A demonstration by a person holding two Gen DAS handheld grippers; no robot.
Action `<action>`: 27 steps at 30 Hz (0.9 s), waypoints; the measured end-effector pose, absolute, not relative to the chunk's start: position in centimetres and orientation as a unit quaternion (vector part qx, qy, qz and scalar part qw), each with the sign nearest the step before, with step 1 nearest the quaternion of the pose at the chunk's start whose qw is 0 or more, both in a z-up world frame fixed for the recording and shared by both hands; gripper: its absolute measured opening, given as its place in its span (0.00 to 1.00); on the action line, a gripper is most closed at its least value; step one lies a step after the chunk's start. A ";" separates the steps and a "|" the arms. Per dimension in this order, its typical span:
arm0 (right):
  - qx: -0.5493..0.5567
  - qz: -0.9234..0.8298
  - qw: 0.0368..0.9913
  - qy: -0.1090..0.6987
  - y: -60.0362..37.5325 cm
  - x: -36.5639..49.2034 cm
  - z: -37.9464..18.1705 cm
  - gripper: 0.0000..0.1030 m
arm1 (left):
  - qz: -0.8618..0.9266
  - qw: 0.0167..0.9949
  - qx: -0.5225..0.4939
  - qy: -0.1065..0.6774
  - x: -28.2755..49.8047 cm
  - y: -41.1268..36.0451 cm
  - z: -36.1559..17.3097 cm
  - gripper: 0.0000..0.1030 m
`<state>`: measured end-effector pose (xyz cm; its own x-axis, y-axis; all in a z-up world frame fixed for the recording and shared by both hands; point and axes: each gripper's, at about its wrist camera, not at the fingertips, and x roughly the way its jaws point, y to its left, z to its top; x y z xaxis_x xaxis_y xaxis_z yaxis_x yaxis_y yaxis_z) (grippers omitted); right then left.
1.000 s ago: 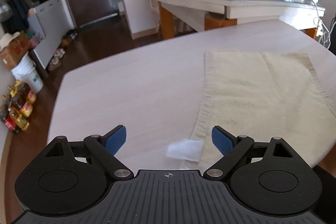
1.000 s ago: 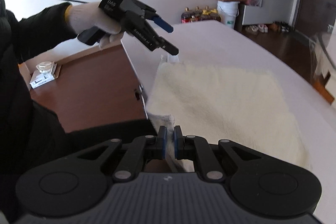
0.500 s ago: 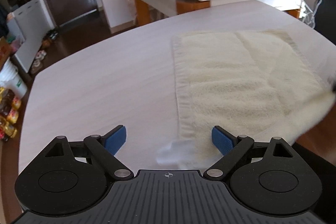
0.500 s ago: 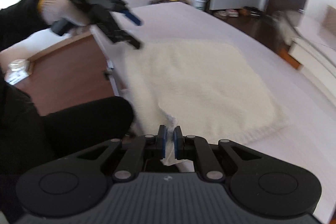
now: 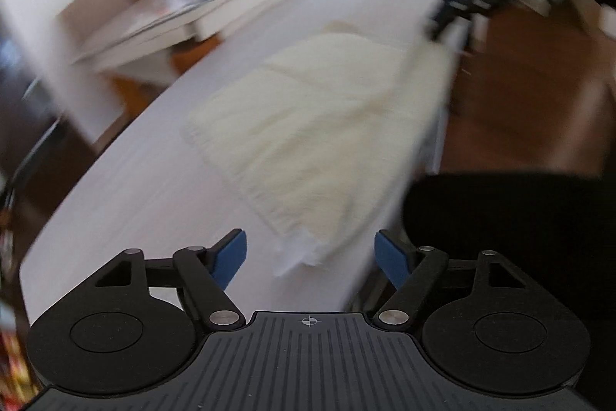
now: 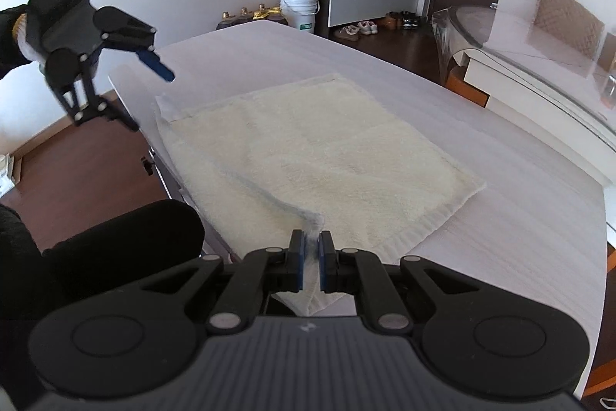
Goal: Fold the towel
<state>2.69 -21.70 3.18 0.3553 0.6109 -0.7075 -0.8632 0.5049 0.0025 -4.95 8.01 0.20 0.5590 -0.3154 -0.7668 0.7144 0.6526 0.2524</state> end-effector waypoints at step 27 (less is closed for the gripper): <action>-0.208 0.486 0.803 0.274 -23.8 1.4 5.6 0.08 | -0.396 0.790 0.297 0.361 0.7 8.6 4.0 0.06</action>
